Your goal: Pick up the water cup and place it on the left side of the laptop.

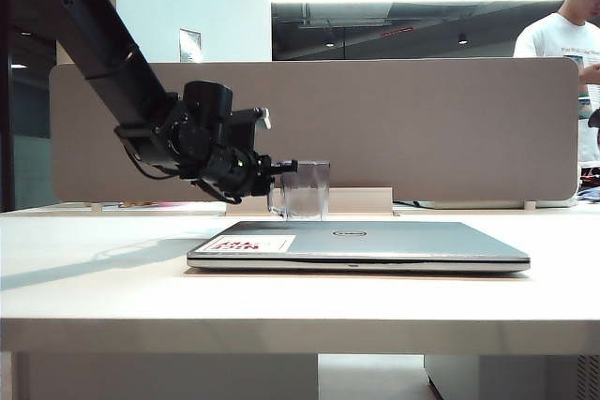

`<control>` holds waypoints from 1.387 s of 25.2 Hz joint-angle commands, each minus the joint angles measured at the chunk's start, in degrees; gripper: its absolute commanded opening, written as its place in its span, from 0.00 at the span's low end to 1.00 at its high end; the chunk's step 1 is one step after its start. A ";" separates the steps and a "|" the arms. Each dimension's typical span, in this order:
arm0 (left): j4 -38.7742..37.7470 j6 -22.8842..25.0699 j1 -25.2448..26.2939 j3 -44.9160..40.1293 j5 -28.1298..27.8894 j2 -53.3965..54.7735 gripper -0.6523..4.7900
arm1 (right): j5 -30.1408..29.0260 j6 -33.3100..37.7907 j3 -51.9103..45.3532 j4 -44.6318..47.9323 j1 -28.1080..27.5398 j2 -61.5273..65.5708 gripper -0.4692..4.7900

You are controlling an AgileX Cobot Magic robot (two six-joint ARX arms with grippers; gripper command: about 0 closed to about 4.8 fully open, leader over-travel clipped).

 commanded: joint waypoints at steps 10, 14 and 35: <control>-15.06 0.24 6.54 0.31 1.79 -13.22 0.11 | 0.11 0.00 -0.22 0.57 0.04 -0.02 0.08; -22.05 3.06 8.07 0.31 1.92 -17.44 0.11 | 0.11 0.00 -0.22 0.59 0.04 -0.02 0.08; -30.10 10.14 9.75 -23.58 -0.20 -38.10 0.11 | 0.07 0.02 -0.22 0.63 0.04 -0.02 0.08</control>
